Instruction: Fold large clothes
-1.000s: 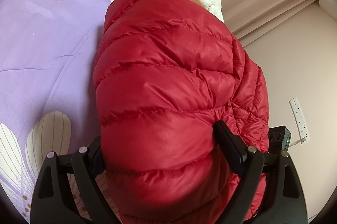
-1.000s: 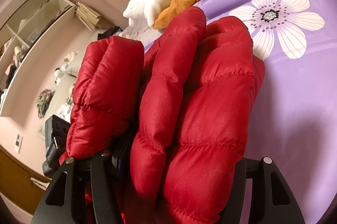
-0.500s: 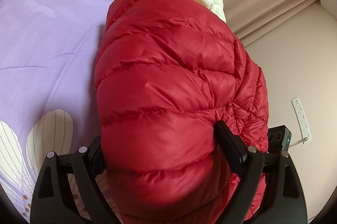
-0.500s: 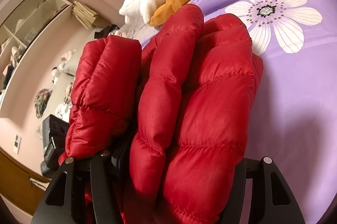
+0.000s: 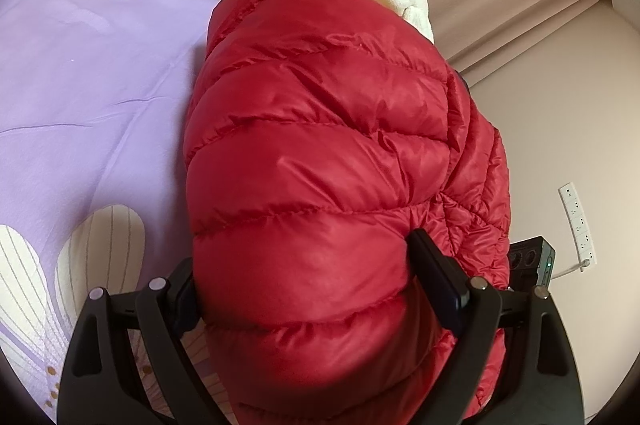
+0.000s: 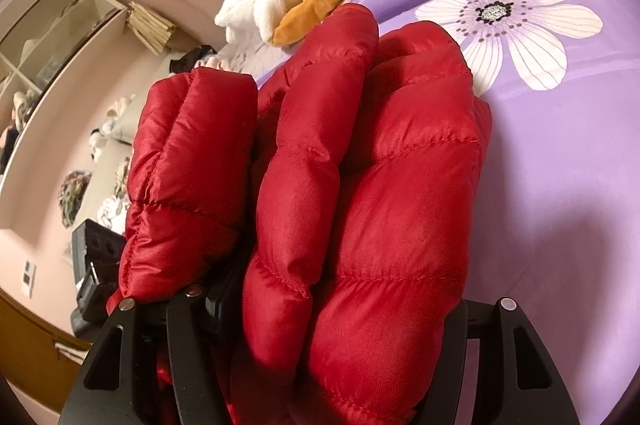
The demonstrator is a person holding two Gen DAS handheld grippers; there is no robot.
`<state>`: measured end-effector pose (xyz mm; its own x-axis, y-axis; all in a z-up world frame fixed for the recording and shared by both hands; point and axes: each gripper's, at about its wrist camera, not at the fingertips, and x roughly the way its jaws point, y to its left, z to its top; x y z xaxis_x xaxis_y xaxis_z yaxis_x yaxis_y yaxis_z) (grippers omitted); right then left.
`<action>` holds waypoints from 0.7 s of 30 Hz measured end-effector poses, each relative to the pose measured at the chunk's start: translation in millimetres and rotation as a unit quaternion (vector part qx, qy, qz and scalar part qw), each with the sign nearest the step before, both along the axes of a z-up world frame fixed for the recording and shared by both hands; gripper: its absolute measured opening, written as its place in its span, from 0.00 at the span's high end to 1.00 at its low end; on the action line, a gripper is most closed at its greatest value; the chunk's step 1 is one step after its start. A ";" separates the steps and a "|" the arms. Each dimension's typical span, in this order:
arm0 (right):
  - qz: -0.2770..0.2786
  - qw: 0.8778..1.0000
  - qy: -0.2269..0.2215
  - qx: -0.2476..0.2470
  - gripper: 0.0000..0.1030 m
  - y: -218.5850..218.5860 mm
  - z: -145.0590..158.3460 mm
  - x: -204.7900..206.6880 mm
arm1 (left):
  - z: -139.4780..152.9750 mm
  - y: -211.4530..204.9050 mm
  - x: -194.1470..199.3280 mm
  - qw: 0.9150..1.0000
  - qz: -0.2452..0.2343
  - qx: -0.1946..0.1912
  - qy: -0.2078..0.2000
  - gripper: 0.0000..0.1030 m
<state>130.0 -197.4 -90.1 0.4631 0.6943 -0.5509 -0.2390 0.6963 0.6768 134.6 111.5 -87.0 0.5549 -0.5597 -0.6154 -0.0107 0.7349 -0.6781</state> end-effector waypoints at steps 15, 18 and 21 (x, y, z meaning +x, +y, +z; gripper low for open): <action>-0.008 1.000 0.010 -0.014 0.33 1.6 -1.0 -0.4 | 4.6 1.3 -2.6 1.000 0.005 0.020 0.005 0.12; -0.009 1.000 0.012 -0.016 0.33 2.0 -0.9 0.1 | 5.6 1.2 -3.3 1.000 0.007 0.026 0.005 0.12; -0.010 1.000 0.014 -0.019 0.32 1.6 -1.2 0.5 | 6.8 0.5 -4.5 0.999 0.008 0.035 0.003 0.12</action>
